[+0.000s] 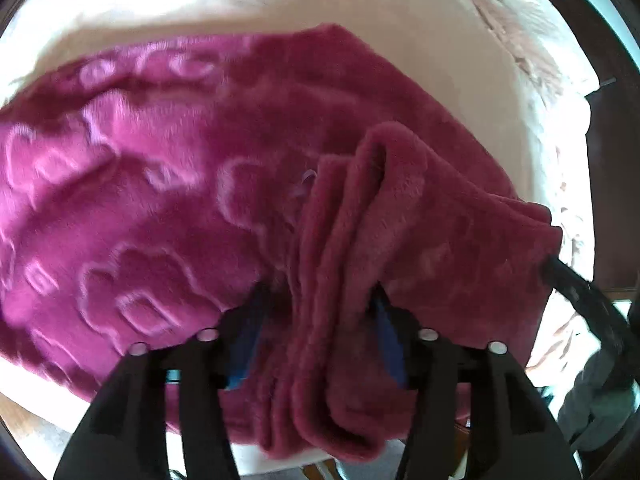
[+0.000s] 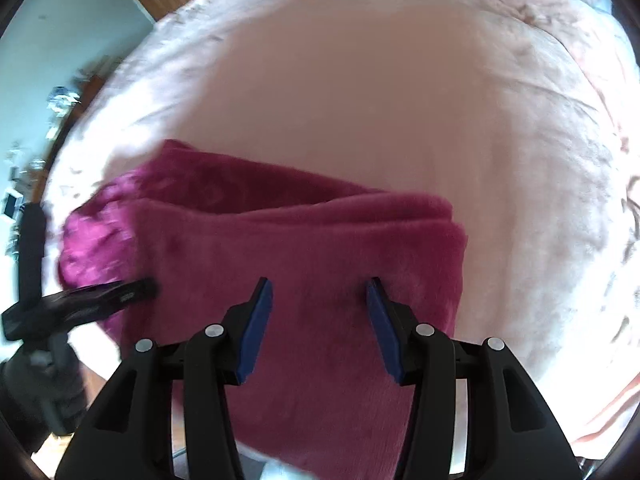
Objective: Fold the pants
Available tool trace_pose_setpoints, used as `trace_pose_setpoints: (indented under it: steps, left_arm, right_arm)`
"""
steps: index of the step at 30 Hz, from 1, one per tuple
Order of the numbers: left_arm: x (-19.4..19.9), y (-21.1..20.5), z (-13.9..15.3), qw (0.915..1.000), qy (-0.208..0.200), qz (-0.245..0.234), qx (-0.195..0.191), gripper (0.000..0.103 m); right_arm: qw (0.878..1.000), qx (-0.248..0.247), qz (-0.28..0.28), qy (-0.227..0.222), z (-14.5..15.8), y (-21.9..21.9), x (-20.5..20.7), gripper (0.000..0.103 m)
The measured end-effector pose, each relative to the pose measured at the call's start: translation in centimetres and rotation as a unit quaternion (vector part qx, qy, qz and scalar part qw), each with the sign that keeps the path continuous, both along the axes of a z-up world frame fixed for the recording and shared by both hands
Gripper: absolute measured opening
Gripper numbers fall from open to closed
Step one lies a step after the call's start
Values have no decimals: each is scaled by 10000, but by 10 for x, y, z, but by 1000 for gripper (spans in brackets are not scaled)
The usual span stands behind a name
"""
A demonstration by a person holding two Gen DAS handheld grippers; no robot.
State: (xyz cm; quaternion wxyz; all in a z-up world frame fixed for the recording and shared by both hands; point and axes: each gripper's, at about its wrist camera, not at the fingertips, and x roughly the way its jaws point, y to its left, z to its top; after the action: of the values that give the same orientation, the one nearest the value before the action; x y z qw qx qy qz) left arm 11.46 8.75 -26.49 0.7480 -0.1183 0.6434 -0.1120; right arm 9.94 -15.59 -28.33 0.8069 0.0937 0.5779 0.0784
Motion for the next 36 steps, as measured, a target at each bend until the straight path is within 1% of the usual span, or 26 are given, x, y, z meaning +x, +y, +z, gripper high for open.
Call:
trace_pose_setpoints:
  steps: [3, 5, 7, 9, 11, 14, 17, 19, 22, 25, 28, 29, 31, 34, 36]
  left_arm:
    - [3, 0, 8, 9992, -222, -244, 217, 63]
    - [3, -1, 14, 9984, -312, -351, 301, 64]
    - [-4, 6, 16, 9982, -331, -370, 325, 64]
    - [-14, 22, 14, 9986, -309, -324, 280, 64]
    - [-26, 36, 15, 9990, -274, -235, 256, 63]
    - [-39, 52, 16, 9996, -181, -87, 207, 63]
    - [-51, 68, 18, 9996, -143, 55, 218, 63]
    - [-51, 76, 17, 9996, -123, 145, 230, 63]
    - [-60, 96, 20, 9991, -115, 319, 257, 63]
    - [-64, 116, 24, 9979, -153, 527, 329, 63]
    - [-68, 141, 28, 9955, -175, 849, 381, 63]
    - [-71, 155, 29, 9940, -177, 1003, 397, 63]
    - [-76, 176, 30, 9916, -185, 1206, 426, 63]
    - [-83, 215, 30, 9853, -145, 1644, 440, 63]
    - [-88, 242, 31, 9790, -130, 1980, 461, 63]
  right_arm:
    - [9997, -177, -80, 174, -18, 1, 14, 50]
    - [9994, -250, -73, 227, -25, 3, 18, 50]
    - [9992, -336, -65, 219, -27, 5, 18, 50]
    - [9990, -385, -79, 213, -27, 7, 17, 50]
    - [9989, -450, -78, 146, -21, 11, 14, 50]
    - [9990, -429, -78, -62, -4, 19, 2, 50]
    - [9990, -357, 123, -252, 13, 42, -9, 50]
    - [9985, -203, 406, -296, 18, 65, -14, 50]
    - [9956, 24, 911, -225, 16, 102, -18, 50]
    - [9905, 59, 1373, -85, 6, 137, -25, 50]
    - [9847, 60, 1741, 108, -5, 164, -36, 50]
    - [9821, 37, 1873, 178, -10, 173, -40, 50]
    - [9786, -24, 2040, 264, -16, 185, -46, 50]
    - [9756, -218, 2155, 367, -28, 200, -48, 50]
    - [9759, -274, 2124, 429, -35, 204, -46, 50]
